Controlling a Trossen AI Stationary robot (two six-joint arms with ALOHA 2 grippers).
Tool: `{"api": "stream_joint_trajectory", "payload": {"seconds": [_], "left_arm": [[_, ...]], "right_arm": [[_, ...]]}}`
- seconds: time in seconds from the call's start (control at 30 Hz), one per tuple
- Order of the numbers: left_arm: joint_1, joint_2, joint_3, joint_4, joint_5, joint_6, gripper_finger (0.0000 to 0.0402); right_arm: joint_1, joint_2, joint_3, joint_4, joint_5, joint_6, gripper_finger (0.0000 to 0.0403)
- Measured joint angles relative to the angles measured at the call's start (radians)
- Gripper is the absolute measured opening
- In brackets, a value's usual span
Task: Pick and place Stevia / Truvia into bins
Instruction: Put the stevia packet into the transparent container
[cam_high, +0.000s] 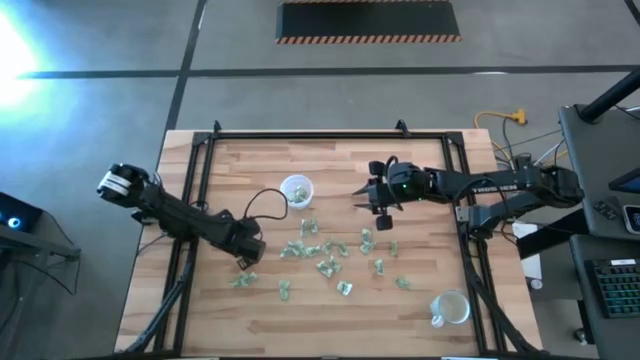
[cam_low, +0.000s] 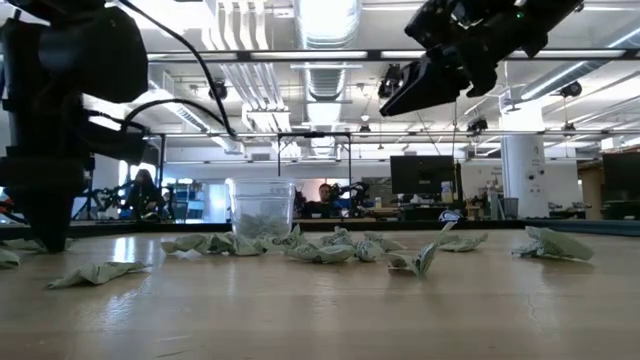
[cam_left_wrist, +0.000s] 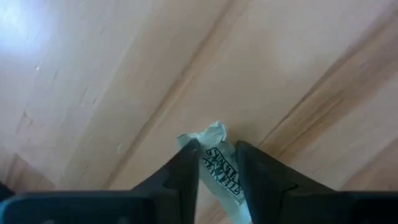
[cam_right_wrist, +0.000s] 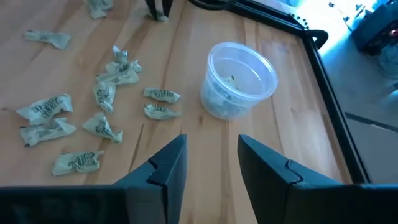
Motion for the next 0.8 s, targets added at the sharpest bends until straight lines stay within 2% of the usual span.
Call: {"api": "stream_joint_trajectory", "payload": {"seconds": [0.17, 0.37, 0.5, 0.6, 0.73, 0.8], "left_arm": [[0.000, 0.000, 0.015, 0.020, -0.045, 0.066, 0.0009], [0.001, 0.000, 0.036, 0.101, -0.167, 0.222, 0.0010], [0.001, 0.000, 0.080, 0.144, -0.340, 0.359, 0.0010], [0.001, 0.000, 0.116, 0.181, -0.512, 0.476, 0.0010], [0.010, 0.000, 0.133, 0.317, -0.744, 0.691, 0.0010], [0.033, 0.000, 0.131, 0.411, -0.795, 0.814, 0.0010]], "right_arm": [[0.001, 0.009, -0.005, -0.001, 0.001, -0.001, 0.0127], [0.001, 0.015, -0.005, -0.001, 0.001, -0.003, 0.0125], [0.001, 0.015, -0.005, -0.001, 0.003, -0.003, 0.0127], [0.001, 0.015, -0.005, -0.001, 0.003, -0.003, 0.0127], [0.001, 0.015, -0.005, -0.001, 0.002, -0.003, 0.0127], [0.001, 0.015, -0.005, -0.001, 0.002, -0.004, 0.0125]]}}
